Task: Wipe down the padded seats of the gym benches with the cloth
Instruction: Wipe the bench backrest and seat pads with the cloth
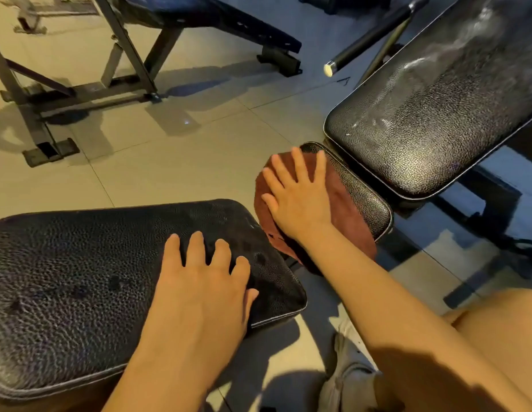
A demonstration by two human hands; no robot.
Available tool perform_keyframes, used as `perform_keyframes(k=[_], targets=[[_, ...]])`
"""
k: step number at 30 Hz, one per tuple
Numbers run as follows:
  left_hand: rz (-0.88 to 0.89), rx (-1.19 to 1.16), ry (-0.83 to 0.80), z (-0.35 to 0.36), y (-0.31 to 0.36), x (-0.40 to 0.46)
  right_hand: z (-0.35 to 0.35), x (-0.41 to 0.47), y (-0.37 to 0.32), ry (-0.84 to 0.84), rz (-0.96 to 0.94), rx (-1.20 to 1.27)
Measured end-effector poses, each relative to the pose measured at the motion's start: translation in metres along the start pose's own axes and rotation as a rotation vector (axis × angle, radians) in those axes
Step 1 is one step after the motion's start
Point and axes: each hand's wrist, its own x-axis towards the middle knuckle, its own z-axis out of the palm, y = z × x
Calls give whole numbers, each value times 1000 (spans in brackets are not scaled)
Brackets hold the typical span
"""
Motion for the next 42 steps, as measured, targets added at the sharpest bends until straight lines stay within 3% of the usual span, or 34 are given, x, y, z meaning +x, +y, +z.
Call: perform_keyframes(k=[2, 4, 6, 9, 15, 20, 25, 30, 36, 40, 42], targets=[[13, 0, 42, 1, -1, 1, 3, -10, -6, -20, -147, -10], [-13, 33, -38, -12, 4, -1, 9, -30, -9, -32, -191, -18], [-29, 133, 17, -9, 6, 0, 13, -55, -3, 36, -38, 34], [-31, 204, -83, -14, 8, -1, 19, -85, 12, 209, 287, 122], [-40, 208, -62, -13, 8, -3, 25, -127, 5, 231, 524, 236], [-35, 186, -70, -15, 8, -4, 32, -153, -20, 160, 383, 215], [-57, 99, 69, -13, 4, -3, 21, -115, 18, 232, 442, 234], [8, 34, 108, 1, 3, 1, 18, -102, 31, 227, 420, 224], [-9, -23, 177, 7, 7, 3, 32, -125, -9, 174, 107, 108], [7, 36, 233, 15, 5, 3, 18, -83, 5, 196, 218, 167], [28, 69, 202, 9, 7, 2, 7, -57, 20, 121, 287, 175]])
